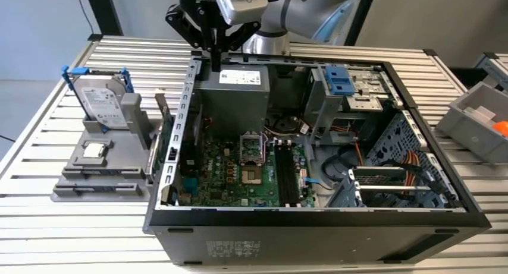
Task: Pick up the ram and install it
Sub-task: 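Reach for the ram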
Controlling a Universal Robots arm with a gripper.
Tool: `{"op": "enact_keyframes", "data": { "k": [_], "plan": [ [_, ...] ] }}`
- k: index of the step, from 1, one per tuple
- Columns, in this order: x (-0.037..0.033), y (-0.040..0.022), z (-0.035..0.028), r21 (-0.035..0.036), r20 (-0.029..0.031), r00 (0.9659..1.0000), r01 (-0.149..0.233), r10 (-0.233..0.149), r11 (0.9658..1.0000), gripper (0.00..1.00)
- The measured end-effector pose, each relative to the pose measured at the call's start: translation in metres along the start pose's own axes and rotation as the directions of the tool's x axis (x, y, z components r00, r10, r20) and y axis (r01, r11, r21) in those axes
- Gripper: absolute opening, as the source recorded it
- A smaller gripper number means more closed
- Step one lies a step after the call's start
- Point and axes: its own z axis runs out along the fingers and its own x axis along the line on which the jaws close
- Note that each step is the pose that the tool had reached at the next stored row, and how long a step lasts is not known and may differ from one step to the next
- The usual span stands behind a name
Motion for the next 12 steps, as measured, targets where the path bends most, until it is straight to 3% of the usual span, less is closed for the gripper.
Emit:
{"op": "enact_keyframes", "data": {
  "k": [12],
  "plan": [
    [0.0154,-0.0009,-0.0002,0.0000,-0.0008,1.0000,0.003,-0.003,1.0000,0.00]
  ]
}}
